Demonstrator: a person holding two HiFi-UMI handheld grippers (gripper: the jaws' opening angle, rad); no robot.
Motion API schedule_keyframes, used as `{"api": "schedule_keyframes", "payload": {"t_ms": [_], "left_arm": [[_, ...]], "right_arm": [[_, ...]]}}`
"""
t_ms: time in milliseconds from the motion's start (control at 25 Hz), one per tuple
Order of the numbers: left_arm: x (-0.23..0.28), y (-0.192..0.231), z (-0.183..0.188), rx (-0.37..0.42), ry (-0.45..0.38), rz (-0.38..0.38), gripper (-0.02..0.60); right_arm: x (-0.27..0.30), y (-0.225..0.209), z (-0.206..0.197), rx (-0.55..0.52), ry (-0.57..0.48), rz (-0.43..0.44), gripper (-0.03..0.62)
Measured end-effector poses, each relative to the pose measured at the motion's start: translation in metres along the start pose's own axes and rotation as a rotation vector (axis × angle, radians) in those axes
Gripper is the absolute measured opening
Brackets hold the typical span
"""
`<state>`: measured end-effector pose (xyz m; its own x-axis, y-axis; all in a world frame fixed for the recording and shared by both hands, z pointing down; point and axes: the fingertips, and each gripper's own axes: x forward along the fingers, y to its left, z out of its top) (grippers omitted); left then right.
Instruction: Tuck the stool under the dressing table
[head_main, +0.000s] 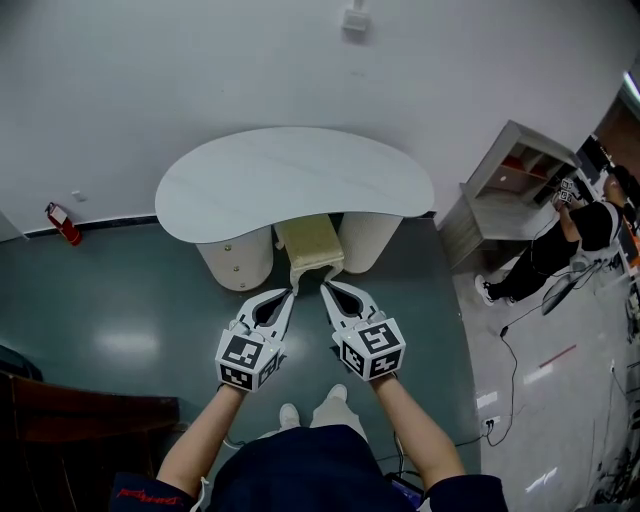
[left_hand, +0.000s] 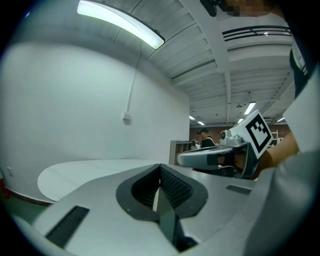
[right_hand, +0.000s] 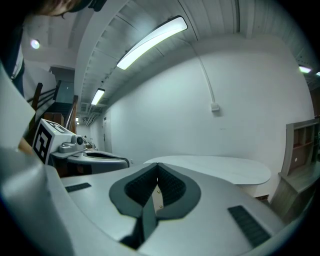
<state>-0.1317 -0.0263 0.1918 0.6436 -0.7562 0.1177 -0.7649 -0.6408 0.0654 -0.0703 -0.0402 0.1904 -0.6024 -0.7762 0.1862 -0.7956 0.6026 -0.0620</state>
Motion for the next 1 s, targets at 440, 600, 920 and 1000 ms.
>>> {"api": "schedule_keyframes", "payload": {"t_ms": [440,600,920,1000], "left_arm": [[-0.003,-0.016,0.022,-0.004,-0.039,0.056,0.015],[-0.003,-0.038,0.032,-0.007,-0.049,0.075,0.015],[0.001,-0.1,0.036,0.034,-0.064,0.103,0.015],[-0.004,-0.107,0.035,0.025,-0.069,0.125,0.015]], "right_arm": [[-0.019,0.0,0.016,-0.019,-0.041,0.041,0.015],[-0.042,-0.008,0.018,-0.02,-0.04,0.039,0.015],[-0.101,-0.025,0.013,-0.02,-0.044,0.075,0.015],[-0.113,-0.027,0.008,-0.025,-0.041,0.077,0.015]]}}
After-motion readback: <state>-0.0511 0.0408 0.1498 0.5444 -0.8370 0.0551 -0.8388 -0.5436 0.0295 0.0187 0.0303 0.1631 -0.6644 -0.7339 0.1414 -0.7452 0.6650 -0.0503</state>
